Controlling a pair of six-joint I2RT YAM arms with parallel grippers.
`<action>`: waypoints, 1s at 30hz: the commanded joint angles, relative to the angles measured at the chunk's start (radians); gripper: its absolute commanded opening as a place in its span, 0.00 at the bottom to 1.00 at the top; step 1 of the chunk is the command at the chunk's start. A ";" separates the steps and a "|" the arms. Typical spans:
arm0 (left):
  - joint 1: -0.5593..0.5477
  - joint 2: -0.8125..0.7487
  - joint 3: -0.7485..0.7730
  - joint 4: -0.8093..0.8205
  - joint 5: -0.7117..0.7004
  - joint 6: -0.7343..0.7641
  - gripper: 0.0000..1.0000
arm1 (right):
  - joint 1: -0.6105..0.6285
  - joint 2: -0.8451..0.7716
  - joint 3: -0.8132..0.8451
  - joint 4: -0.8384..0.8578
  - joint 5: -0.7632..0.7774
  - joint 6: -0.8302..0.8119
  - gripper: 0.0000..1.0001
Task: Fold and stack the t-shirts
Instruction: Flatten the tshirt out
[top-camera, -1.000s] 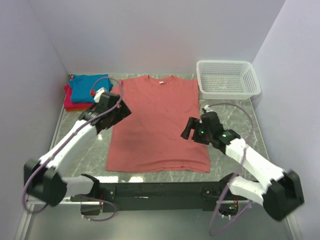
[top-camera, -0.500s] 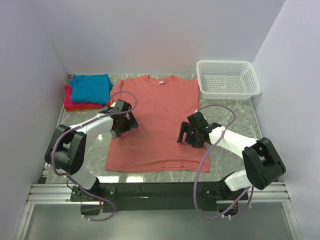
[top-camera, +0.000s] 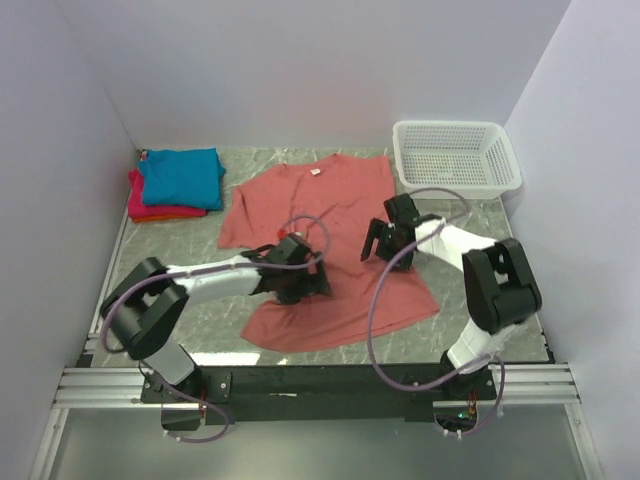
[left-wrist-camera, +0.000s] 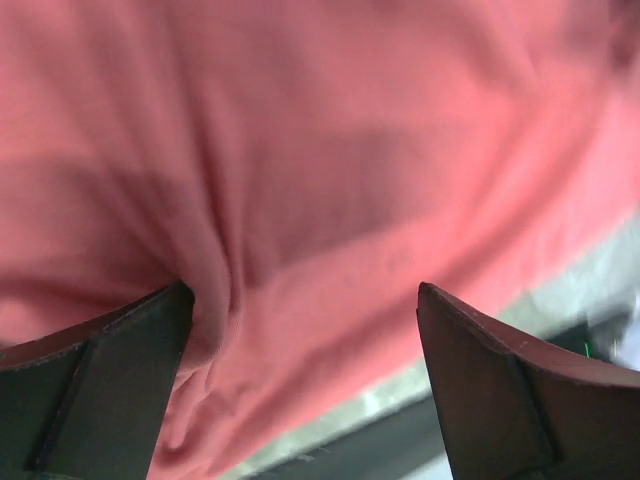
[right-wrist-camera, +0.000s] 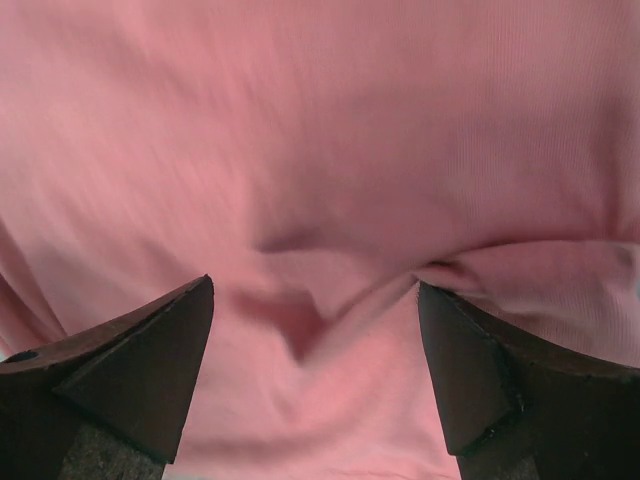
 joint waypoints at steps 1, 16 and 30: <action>-0.106 0.119 0.093 -0.046 0.113 -0.020 0.99 | -0.038 0.101 0.134 -0.045 0.019 -0.088 0.89; -0.183 0.173 0.540 -0.139 -0.054 0.080 0.99 | -0.092 0.026 0.289 -0.049 0.040 -0.227 0.89; 0.301 -0.275 0.104 -0.419 -0.384 -0.064 0.99 | 0.253 -0.261 0.031 -0.027 0.019 -0.155 0.88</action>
